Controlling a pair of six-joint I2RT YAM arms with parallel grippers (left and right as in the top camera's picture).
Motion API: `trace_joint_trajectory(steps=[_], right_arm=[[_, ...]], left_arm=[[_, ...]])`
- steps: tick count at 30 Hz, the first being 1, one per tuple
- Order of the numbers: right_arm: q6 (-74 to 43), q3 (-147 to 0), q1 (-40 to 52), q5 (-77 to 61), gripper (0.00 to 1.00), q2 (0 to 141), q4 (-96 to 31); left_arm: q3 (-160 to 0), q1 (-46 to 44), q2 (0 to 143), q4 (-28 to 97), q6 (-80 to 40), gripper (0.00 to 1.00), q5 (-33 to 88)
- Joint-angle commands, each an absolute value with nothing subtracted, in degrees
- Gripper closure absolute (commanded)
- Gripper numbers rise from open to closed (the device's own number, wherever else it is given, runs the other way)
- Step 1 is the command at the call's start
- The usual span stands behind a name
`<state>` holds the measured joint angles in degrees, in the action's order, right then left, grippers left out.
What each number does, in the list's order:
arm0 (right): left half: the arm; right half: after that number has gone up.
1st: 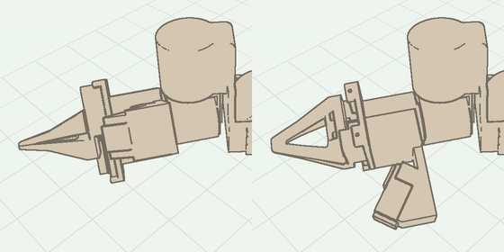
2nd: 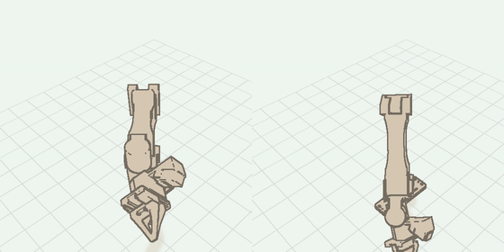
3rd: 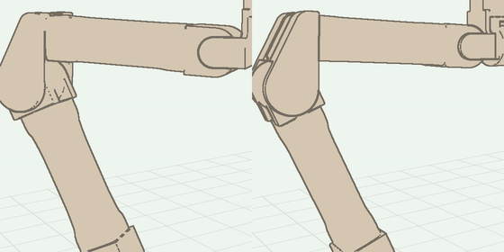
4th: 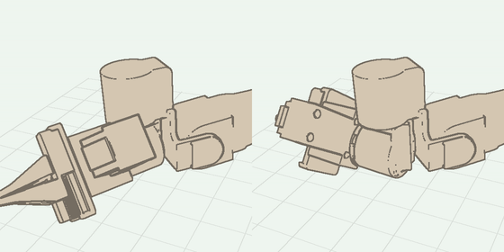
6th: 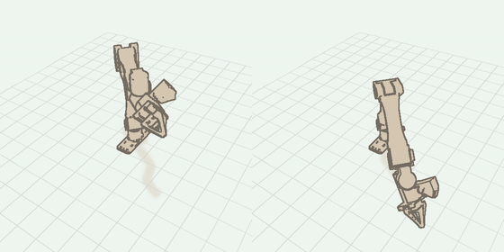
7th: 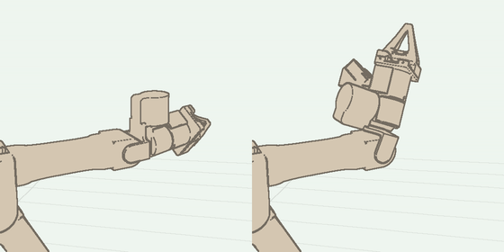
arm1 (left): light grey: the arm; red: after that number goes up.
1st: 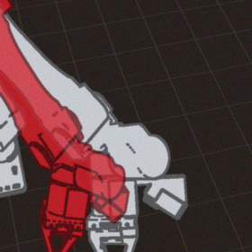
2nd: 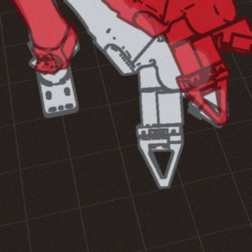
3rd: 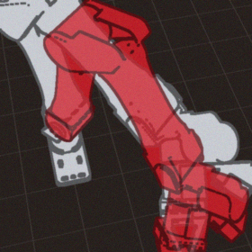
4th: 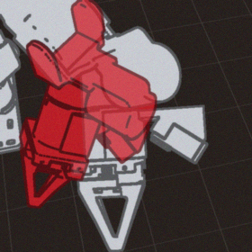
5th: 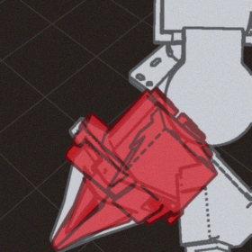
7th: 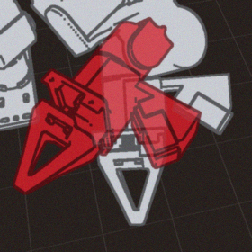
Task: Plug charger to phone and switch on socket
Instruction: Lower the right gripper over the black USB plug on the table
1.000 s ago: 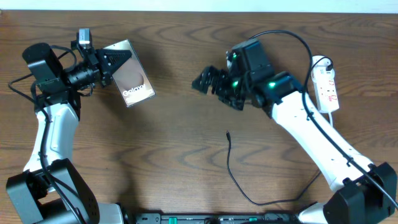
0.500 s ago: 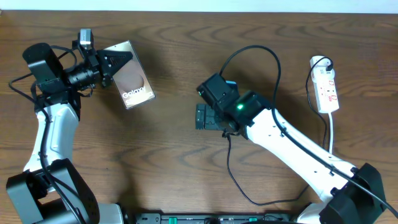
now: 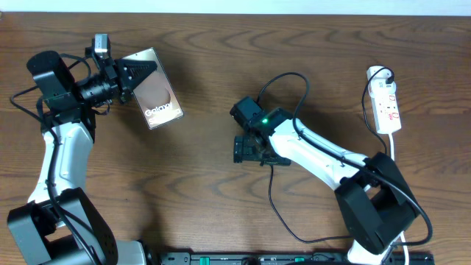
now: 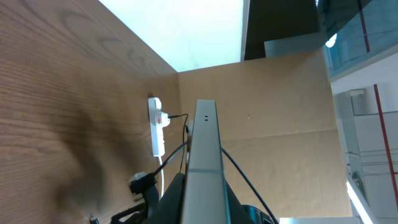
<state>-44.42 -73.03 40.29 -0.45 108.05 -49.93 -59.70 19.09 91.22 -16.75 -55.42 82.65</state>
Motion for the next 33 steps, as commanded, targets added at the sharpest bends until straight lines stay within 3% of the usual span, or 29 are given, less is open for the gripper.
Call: trace_joint_trajectory(steps=[1,15,24,33], right_arm=[[-42.19,-72.97,40.10,-3.62,0.01,108.77,-50.28],[-41.19,-67.64,38.92,-6.33,0.02,108.77,-49.12],[-39.07,-67.29,38.44,-8.12,0.32,108.77,-47.99],[-38.87,-66.87,38.46,-8.80,0.51,108.77,-47.81]], left_arm=[[-60.12,19.31,90.76,-17.04,-54.85,0.93,84.90],[-60.12,19.31,90.76,-17.04,-54.57,0.93,84.90],[-60.12,19.31,90.76,-17.02,-54.43,0.93,84.90],[-60.10,19.31,90.76,-17.02,-54.43,0.93,84.90]])
